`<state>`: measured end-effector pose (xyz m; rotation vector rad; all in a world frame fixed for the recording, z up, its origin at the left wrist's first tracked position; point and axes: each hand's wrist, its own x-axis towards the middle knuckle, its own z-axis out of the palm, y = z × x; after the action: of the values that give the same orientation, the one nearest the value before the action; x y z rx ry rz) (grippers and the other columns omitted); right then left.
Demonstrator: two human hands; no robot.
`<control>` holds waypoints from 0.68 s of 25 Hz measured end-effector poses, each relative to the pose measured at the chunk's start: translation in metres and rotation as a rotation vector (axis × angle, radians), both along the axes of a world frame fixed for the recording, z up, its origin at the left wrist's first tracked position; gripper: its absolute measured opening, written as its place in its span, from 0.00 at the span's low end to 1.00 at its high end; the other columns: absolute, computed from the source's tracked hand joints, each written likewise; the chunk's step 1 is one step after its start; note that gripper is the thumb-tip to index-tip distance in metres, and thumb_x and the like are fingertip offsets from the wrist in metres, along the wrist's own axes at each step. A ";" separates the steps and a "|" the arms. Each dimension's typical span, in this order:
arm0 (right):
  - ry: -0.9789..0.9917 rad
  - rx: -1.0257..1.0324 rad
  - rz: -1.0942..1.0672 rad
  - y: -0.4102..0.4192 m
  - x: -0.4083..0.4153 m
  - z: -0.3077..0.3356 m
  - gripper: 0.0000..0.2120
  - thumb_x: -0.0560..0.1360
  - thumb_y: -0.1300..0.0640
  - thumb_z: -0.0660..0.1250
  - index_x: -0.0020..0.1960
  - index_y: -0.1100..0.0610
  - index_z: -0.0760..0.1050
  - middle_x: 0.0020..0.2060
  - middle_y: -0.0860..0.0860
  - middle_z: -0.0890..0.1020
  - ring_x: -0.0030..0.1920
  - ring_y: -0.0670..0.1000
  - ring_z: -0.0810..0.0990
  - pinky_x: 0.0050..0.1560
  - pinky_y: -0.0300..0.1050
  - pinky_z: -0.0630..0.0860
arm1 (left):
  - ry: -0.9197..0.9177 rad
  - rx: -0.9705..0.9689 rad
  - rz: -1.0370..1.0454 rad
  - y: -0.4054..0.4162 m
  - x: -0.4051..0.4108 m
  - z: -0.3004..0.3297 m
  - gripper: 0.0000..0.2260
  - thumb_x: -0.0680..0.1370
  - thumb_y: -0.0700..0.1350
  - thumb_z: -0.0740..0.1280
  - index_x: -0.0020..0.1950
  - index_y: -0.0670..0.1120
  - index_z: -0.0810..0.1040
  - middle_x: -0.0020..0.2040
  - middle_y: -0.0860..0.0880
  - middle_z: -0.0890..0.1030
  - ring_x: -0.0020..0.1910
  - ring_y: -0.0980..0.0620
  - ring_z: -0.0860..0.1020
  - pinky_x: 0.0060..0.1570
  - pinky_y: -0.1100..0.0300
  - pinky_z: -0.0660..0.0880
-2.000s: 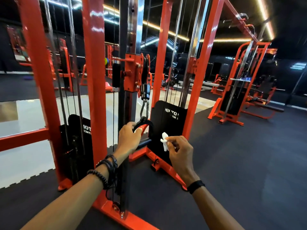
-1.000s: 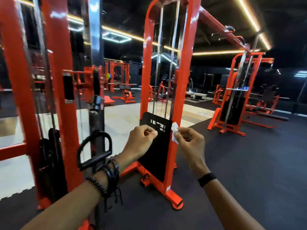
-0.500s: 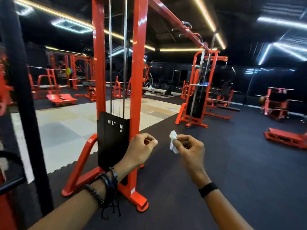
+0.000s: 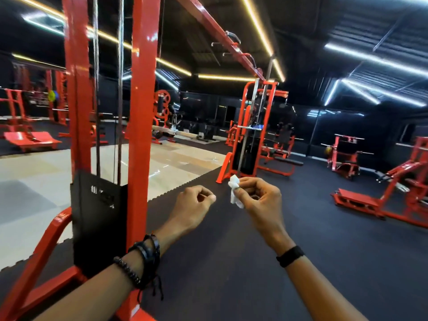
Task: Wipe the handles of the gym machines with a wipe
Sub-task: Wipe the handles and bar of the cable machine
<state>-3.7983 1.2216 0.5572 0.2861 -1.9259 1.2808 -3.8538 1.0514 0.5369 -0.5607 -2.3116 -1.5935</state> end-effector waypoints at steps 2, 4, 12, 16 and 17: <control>0.024 0.028 0.016 0.011 -0.029 0.008 0.03 0.73 0.60 0.75 0.45 0.58 0.83 0.45 0.47 0.84 0.41 0.51 0.83 0.40 0.48 0.82 | 0.042 0.018 0.009 0.015 -0.032 0.013 0.05 0.78 0.45 0.69 0.47 0.45 0.83 0.41 0.50 0.83 0.41 0.51 0.82 0.46 0.56 0.78; 0.026 0.013 0.038 0.020 -0.057 0.006 0.03 0.72 0.60 0.75 0.45 0.58 0.83 0.44 0.47 0.85 0.40 0.52 0.83 0.39 0.49 0.82 | 0.058 0.024 0.012 0.029 -0.058 0.017 0.04 0.78 0.44 0.69 0.47 0.45 0.83 0.40 0.50 0.83 0.41 0.51 0.82 0.46 0.56 0.78; 0.038 0.029 0.254 -0.010 -0.117 -0.004 0.03 0.73 0.64 0.74 0.45 0.59 0.81 0.36 0.51 0.83 0.33 0.49 0.80 0.32 0.43 0.76 | -0.024 0.000 0.225 -0.011 -0.090 -0.014 0.03 0.77 0.43 0.71 0.46 0.45 0.83 0.41 0.50 0.84 0.41 0.50 0.83 0.45 0.56 0.78; 0.072 0.051 0.531 -0.085 -0.102 -0.009 0.04 0.74 0.61 0.73 0.46 0.56 0.79 0.36 0.49 0.82 0.32 0.53 0.79 0.31 0.47 0.75 | -0.066 0.012 0.452 -0.083 -0.041 -0.029 0.02 0.76 0.42 0.71 0.45 0.46 0.83 0.39 0.50 0.84 0.40 0.50 0.83 0.46 0.56 0.78; 0.063 0.051 0.626 -0.110 -0.093 -0.012 0.04 0.74 0.61 0.73 0.47 0.55 0.79 0.37 0.48 0.81 0.33 0.52 0.78 0.32 0.46 0.74 | -0.063 0.016 0.526 -0.104 -0.019 -0.033 0.01 0.76 0.42 0.71 0.45 0.45 0.83 0.39 0.50 0.84 0.40 0.50 0.83 0.46 0.57 0.77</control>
<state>-3.8910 1.1115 0.5449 1.0024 -1.8815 1.5843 -3.8726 0.9471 0.5044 0.1060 -2.2339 -1.3810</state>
